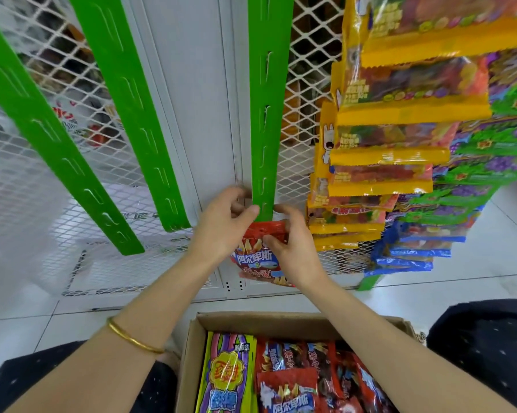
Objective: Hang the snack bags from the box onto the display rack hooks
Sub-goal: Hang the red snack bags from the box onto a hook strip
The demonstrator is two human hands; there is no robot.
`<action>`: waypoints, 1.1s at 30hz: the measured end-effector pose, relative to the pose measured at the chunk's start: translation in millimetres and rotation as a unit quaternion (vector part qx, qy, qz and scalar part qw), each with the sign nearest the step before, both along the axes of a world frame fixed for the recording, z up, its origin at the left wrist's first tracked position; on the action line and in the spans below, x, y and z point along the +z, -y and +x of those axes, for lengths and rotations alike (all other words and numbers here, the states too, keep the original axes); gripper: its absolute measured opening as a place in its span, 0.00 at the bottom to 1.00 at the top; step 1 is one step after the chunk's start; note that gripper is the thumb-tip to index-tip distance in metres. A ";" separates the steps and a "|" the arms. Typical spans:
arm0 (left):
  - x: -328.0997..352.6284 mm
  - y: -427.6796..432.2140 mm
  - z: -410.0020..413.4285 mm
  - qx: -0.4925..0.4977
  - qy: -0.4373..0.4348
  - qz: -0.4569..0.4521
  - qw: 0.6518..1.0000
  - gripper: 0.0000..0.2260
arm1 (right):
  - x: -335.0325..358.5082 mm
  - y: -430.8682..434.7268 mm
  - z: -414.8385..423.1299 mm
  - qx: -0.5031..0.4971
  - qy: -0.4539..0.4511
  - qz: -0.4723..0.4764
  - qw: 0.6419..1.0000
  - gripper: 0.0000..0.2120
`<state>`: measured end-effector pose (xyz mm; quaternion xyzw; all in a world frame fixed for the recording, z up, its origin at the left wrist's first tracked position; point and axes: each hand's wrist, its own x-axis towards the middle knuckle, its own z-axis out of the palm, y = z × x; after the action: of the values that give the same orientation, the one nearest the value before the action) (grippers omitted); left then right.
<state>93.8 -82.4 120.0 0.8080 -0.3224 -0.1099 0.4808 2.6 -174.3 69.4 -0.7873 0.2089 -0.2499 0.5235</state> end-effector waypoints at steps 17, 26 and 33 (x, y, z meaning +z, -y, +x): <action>24.2 -12.9 -12.6 -0.042 -0.101 0.063 0.992 0.19 | 24.4 -5.6 -33.4 -0.041 0.088 -0.243 0.965 0.13; 20.5 -10.7 -8.5 -0.029 -0.177 0.068 0.982 0.17 | 15.1 -6.1 -32.6 -0.039 0.049 -0.261 0.963 0.16; 16.4 -11.1 -10.4 -0.058 -0.095 0.074 0.991 0.18 | 1.5 -0.5 -36.5 -0.027 -0.006 -0.226 0.974 0.15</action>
<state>83.4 -71.3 136.4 0.8074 -0.3123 -0.2373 0.4408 -33.9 -173.8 70.9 -0.8805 0.1716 -0.3004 0.3239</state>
